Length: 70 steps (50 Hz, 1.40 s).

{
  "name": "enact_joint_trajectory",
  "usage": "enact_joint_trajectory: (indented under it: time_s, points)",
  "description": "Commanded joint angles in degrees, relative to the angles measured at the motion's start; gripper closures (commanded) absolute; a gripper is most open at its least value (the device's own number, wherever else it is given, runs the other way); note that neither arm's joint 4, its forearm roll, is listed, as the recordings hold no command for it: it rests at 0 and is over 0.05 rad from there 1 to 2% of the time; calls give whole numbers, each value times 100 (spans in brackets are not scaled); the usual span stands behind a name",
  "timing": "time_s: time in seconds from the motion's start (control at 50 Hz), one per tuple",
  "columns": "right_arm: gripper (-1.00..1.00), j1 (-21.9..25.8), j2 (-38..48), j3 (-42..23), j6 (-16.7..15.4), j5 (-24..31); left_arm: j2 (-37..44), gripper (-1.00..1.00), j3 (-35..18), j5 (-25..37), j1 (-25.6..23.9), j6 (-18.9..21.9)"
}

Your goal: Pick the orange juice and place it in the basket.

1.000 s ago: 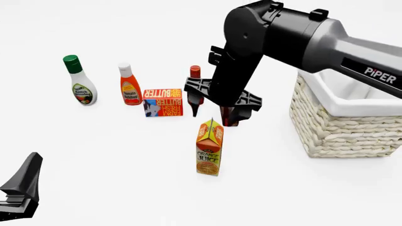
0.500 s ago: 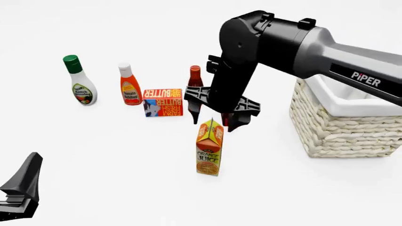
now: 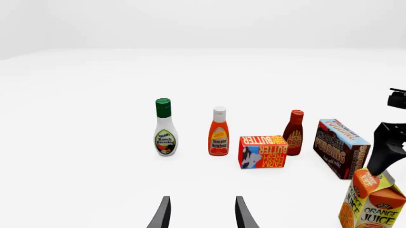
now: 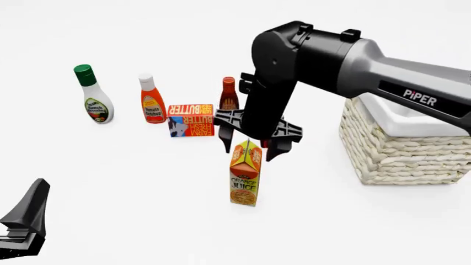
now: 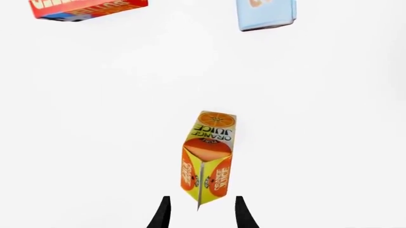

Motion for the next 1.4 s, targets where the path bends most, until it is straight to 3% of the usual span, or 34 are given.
enact_joint_trajectory:
  time_s: [0.02,1.4]
  points:
    - [-100,-3,20,41,3,0,0,-100,0,0,0,1]
    - [-100,-145,537,-232,-190,0,0,-100,0,0,0,0]
